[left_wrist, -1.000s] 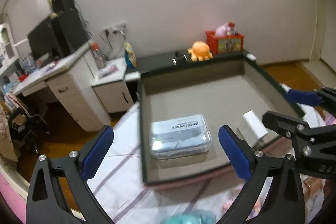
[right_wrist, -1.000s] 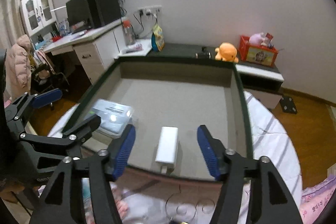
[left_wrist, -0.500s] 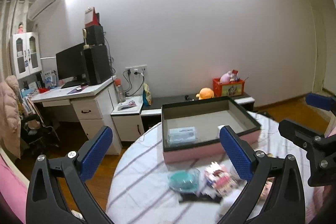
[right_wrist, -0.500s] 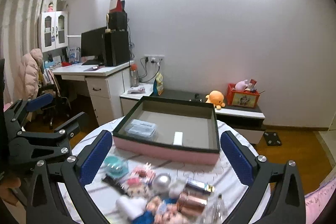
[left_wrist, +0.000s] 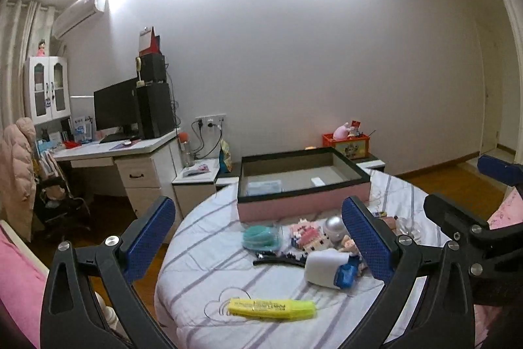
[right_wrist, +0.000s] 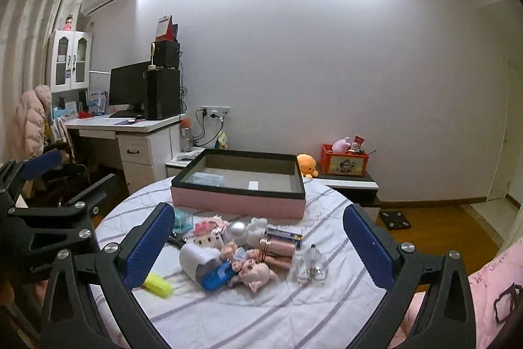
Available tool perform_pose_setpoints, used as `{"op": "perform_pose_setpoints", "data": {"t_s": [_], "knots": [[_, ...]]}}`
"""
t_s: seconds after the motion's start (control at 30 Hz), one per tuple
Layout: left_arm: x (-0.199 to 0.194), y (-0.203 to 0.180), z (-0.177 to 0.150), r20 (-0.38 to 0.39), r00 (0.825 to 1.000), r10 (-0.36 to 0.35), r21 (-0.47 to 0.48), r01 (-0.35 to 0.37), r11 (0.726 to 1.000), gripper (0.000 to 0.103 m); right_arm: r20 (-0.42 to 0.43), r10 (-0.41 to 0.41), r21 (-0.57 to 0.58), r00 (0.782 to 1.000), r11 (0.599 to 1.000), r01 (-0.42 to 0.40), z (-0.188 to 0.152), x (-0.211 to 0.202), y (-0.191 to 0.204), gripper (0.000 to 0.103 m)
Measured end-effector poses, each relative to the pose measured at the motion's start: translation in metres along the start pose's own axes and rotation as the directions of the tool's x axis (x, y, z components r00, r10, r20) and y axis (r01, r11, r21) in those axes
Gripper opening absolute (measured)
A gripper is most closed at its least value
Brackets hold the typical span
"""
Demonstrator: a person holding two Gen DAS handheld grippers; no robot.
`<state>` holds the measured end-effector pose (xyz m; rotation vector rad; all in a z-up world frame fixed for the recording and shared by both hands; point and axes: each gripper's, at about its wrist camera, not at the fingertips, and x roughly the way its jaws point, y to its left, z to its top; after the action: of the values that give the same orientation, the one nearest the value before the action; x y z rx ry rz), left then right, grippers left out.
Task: Organize rigid objects
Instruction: 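Withdraw both tools from the pink box back over the bed, then grasp the white cylinder with blue base with the left tool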
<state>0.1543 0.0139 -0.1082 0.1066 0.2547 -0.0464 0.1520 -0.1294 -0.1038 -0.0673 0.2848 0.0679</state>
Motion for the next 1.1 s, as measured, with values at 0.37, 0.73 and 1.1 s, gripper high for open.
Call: {"op": "perform_pose_setpoints", "data": {"t_s": [0.37,0.73,1.1], "knots": [[0.025,-0.009,-0.021,-0.101,0.994,-0.046,-0.011,0.045,0.999,0.103,-0.081,-0.018,0.021,0.997,1.0,0.02,-0.027,0.01,-0.014,0.103],[0.089,-0.04,-0.059,-0.325,0.927,-0.188,0.001,0.199,0.98,0.103,-0.196,-0.042,0.064,0.98,0.996,0.055,-0.055,0.047,-0.04,0.103],[0.148,-0.056,-0.077,-0.473,0.852,-0.227,-0.042,0.235,0.971,0.087,-0.287,-0.037,0.105,0.957,0.992,0.07,-0.074,0.087,-0.064,0.103]]}}
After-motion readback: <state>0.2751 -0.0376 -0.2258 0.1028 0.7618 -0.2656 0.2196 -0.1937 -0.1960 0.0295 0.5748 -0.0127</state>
